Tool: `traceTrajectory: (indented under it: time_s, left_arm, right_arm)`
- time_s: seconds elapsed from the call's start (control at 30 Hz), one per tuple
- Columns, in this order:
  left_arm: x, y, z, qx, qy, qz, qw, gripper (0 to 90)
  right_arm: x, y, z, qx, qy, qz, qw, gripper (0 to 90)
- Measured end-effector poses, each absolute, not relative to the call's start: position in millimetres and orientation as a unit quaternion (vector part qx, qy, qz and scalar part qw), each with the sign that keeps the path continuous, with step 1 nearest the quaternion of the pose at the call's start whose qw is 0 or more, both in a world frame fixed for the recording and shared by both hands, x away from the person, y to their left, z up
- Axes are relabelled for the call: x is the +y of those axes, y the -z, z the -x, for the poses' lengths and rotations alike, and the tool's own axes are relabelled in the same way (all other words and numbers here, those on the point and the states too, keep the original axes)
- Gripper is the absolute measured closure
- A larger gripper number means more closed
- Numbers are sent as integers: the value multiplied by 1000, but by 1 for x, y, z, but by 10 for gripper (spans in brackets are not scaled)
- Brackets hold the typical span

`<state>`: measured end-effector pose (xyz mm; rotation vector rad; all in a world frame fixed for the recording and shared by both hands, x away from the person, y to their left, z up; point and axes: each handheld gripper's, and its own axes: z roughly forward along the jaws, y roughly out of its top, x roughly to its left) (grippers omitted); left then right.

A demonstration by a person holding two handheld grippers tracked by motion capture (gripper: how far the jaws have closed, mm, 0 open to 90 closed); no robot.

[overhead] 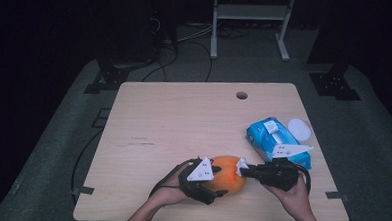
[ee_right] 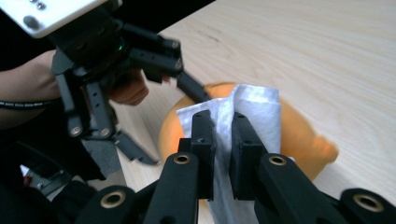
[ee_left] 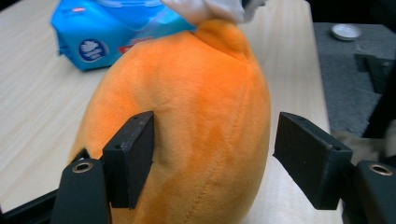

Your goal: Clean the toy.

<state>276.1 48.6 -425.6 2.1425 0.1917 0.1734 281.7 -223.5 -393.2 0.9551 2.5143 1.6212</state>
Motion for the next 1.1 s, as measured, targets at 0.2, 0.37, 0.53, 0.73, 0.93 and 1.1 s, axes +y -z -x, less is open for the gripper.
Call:
traceTrajectory:
  time_s: [0.2,0.37,0.53,0.73,0.93,1.1]
  left_arm:
    - [46,419,-269,43,-24,-884,465,289]
    - [50,401,-276,40,-36,-871,489,199]
    - [41,399,-291,31,-51,-874,482,162]
    - [35,416,-305,43,-11,-887,459,210]
    - [34,421,-306,70,1,-883,463,243]
    - [35,425,-305,79,-9,-885,458,306]
  right_arm:
    - [-217,407,-284,814,-493,-305,-30,811]
    - [-219,417,-278,827,-477,-293,-47,812]
    - [-215,417,-271,842,-469,-262,-47,810]
    - [-225,414,-267,838,-482,-253,-42,811]
    - [-244,416,-265,818,-504,-274,-50,810]
    - [-243,415,-265,817,-505,-275,-46,806]
